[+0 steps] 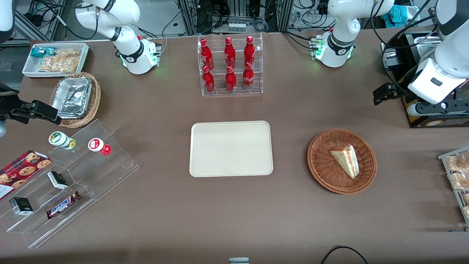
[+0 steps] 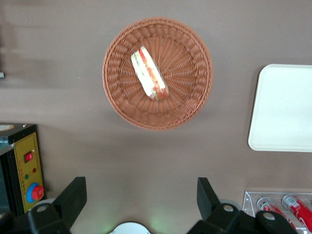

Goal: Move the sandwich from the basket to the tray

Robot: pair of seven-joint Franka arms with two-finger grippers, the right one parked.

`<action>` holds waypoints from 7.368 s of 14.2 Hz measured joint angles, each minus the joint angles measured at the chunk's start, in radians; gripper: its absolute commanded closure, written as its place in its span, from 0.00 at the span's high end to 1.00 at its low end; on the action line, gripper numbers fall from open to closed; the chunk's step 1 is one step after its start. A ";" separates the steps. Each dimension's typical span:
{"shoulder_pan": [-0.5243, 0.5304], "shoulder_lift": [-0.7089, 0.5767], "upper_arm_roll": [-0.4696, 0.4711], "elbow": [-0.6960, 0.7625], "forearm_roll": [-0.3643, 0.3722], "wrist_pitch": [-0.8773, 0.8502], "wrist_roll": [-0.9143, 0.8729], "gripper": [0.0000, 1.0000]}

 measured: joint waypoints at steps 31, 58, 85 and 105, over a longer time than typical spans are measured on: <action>0.021 0.271 -0.006 -0.489 0.000 0.883 -0.637 1.00; -0.370 0.482 -0.027 -0.023 0.002 0.450 -0.449 0.07; -0.739 0.875 -0.023 0.361 0.027 0.554 -0.794 1.00; -0.424 0.309 0.075 -0.029 0.080 0.236 -0.491 1.00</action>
